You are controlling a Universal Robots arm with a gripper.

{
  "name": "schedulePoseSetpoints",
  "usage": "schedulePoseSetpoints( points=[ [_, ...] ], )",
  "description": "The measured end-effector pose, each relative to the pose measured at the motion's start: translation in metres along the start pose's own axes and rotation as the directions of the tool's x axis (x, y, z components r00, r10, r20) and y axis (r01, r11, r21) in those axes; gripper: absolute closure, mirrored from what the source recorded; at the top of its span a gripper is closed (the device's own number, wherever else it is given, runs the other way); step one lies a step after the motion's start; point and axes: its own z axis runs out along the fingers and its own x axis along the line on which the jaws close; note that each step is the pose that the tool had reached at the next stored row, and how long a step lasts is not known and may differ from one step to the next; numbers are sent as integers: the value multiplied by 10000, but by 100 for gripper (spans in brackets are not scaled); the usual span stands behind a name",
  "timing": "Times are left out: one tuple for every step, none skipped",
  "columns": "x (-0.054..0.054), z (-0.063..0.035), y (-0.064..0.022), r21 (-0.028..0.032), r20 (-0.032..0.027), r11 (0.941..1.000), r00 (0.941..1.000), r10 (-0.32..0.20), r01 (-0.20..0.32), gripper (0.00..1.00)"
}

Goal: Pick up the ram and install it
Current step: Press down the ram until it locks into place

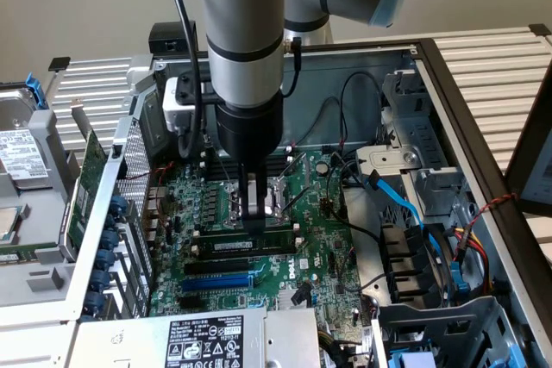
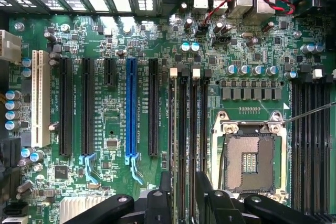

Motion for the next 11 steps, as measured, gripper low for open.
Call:
schedulePoseSetpoints(
  points=[
    [0, 0, 10, -11, -12, 10000, 10000, 1, -1, 67],
    [1, 0, 24, -20, -24, 10000, 10000, 2, -2, 67],
    [2, 0, 35, -34, -44, 10000, 10000, 3, -3, 69],
    [2, -1, 42, -53, -74, 10000, 10000, 4, -4, 76],
    [2, -1, 49, -62, -107, 10000, 9999, 5, -6, 82],
    [3, 0, 57, -63, -122, 10000, 9999, 5, -6, 82],
    [3, 0, 65, -63, -141, 10000, 9999, 5, -6, 88],
    [3, 0, 73, -61, -161, 10000, 9999, 5, -6, 88],
    [3, 1, 78, -60, -186, 10000, 9998, 6, -7, 89],
    [3, 1, 82, -59, -216, 10000, 9998, 6, -7, 89],
    [3, 2, 84, -59, -259, 10000, 9997, 6, -7, 89]
  ],
)
